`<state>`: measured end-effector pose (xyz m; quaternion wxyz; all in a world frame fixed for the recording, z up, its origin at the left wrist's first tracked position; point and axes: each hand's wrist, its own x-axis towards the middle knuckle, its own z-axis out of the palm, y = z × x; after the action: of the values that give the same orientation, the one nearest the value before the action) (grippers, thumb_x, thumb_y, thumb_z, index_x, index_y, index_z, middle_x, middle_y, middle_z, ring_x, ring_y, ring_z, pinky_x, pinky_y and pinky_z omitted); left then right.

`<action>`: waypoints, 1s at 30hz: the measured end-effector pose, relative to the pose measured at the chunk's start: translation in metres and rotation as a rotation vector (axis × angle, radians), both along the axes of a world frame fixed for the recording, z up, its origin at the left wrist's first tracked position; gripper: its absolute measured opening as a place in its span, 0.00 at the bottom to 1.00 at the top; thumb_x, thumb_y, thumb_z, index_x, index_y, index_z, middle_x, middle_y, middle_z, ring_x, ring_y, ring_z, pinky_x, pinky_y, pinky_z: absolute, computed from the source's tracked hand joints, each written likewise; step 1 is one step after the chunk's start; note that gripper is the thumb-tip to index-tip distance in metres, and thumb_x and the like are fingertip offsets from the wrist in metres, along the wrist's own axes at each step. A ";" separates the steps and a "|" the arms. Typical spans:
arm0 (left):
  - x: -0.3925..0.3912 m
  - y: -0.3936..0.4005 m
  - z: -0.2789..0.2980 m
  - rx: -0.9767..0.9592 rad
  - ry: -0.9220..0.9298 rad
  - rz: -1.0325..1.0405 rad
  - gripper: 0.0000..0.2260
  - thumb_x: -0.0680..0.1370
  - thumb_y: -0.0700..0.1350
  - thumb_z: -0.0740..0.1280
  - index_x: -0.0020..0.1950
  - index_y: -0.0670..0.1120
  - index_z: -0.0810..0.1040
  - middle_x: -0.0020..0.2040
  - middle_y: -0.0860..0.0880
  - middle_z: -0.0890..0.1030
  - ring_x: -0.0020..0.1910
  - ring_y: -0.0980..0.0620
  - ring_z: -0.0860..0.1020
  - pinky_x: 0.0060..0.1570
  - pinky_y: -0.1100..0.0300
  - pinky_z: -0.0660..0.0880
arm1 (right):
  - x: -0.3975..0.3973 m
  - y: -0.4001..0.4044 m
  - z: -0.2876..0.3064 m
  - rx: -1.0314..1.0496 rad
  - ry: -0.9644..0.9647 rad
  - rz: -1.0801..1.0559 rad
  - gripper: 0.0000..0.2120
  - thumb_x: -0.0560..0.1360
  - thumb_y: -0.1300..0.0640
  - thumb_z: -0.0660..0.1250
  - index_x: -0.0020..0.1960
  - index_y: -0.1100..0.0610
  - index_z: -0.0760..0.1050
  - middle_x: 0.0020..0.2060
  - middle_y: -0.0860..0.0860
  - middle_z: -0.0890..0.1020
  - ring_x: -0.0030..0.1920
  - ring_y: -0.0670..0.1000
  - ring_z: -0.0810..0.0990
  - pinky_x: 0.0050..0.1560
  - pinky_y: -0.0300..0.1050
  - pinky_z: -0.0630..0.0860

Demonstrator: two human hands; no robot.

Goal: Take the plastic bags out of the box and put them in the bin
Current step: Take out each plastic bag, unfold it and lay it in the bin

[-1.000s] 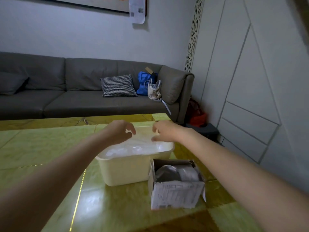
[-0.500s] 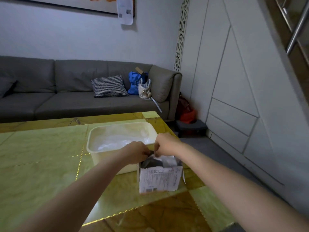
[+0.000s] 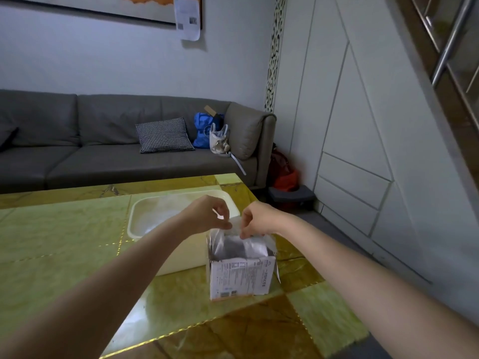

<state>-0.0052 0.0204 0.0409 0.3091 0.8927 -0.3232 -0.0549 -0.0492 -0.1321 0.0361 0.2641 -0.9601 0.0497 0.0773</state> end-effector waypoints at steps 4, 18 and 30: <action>-0.002 0.001 0.012 -0.266 0.196 -0.009 0.09 0.73 0.37 0.69 0.35 0.47 0.74 0.43 0.50 0.77 0.42 0.51 0.73 0.38 0.63 0.67 | 0.000 0.001 0.019 0.222 -0.018 0.013 0.12 0.68 0.54 0.76 0.46 0.55 0.75 0.44 0.49 0.78 0.48 0.50 0.75 0.46 0.43 0.71; -0.004 0.037 0.025 -0.441 0.386 -0.095 0.06 0.74 0.32 0.66 0.44 0.43 0.77 0.60 0.49 0.73 0.63 0.48 0.72 0.55 0.58 0.75 | 0.001 0.006 0.042 0.709 -0.041 -0.220 0.05 0.74 0.63 0.70 0.49 0.62 0.78 0.36 0.53 0.77 0.20 0.42 0.66 0.17 0.33 0.58; 0.007 0.049 0.014 -0.691 0.595 0.082 0.14 0.70 0.49 0.68 0.50 0.42 0.77 0.39 0.48 0.74 0.38 0.54 0.71 0.40 0.62 0.69 | -0.003 -0.005 0.061 0.753 -0.441 -0.171 0.09 0.73 0.64 0.69 0.37 0.54 0.76 0.38 0.49 0.78 0.43 0.48 0.75 0.45 0.38 0.69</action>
<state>0.0014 0.0698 0.0547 0.6700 0.6947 -0.1842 -0.1858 -0.0527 -0.1374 0.0969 0.6052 -0.7829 0.0398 -0.1386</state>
